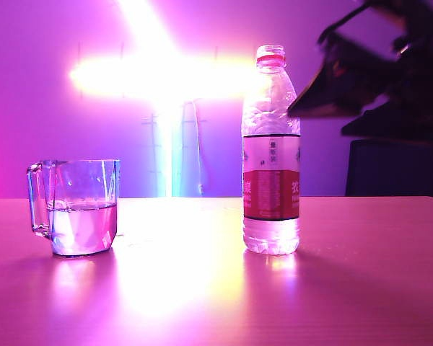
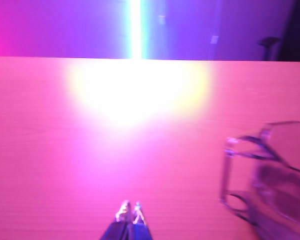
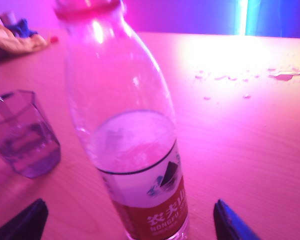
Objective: Pick up the mineral water bottle on the table and pour water into the mug until it's half full.
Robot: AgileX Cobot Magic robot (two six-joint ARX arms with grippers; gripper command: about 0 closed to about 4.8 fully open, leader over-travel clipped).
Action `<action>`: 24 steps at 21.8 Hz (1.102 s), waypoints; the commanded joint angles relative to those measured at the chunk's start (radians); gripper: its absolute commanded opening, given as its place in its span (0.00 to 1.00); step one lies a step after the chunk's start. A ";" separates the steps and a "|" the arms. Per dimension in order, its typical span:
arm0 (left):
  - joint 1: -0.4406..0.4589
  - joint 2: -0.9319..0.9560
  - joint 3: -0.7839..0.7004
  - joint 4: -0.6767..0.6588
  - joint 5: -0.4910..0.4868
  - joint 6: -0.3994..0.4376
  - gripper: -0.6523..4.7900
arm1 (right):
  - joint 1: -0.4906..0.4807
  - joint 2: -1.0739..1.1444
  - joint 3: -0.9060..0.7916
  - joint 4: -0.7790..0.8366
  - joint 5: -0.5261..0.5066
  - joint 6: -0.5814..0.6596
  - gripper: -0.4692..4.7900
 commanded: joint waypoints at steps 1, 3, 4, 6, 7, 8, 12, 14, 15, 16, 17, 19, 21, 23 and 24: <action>0.064 0.002 0.002 0.005 0.002 0.004 0.12 | 0.002 -0.157 0.003 -0.122 0.002 0.052 0.72; 0.083 0.002 0.002 0.005 0.002 0.004 0.12 | 0.002 -0.269 0.003 -0.204 0.002 0.059 0.38; 0.084 0.002 0.002 0.005 0.002 0.004 0.12 | 0.002 -0.311 0.003 -0.233 0.002 0.058 0.20; 0.083 0.002 0.002 0.005 0.003 0.004 0.12 | 0.001 -0.417 0.003 -0.289 0.010 0.054 0.08; 0.084 0.002 0.002 0.005 0.003 0.004 0.12 | 0.001 -0.472 0.003 -0.308 0.010 0.054 0.08; 0.084 0.002 0.002 0.005 0.003 0.004 0.12 | 0.001 -0.504 0.003 -0.317 0.010 0.054 0.08; 0.083 0.002 0.002 0.005 0.003 0.004 0.12 | 0.002 -0.638 0.004 -0.328 0.006 0.055 0.08; 0.083 0.002 0.002 0.005 0.003 0.004 0.12 | 0.002 -0.682 0.004 -0.328 0.005 0.055 0.08; 0.083 0.002 0.002 0.005 0.003 0.004 0.12 | 0.002 -0.697 0.003 -0.328 0.006 0.054 0.08; 0.083 0.002 0.002 0.005 0.003 0.004 0.12 | 0.002 -0.708 0.004 -0.328 0.006 0.054 0.08; 0.083 0.002 0.002 0.005 0.003 0.004 0.12 | 0.002 -0.729 0.004 -0.328 0.006 0.054 0.08; 0.083 0.002 0.002 0.005 0.003 0.004 0.12 | 0.002 -0.749 0.003 -0.328 0.005 0.054 0.08; 0.083 0.002 0.002 0.005 0.003 0.004 0.12 | -0.001 -0.763 0.004 -0.335 0.045 -0.043 0.08; 0.083 0.002 0.002 0.005 0.003 0.004 0.12 | -0.003 -0.786 0.000 -0.368 0.109 -0.143 0.08; 0.083 0.002 0.002 0.005 0.003 0.004 0.12 | -0.010 -0.805 -0.009 -0.381 0.118 -0.183 0.08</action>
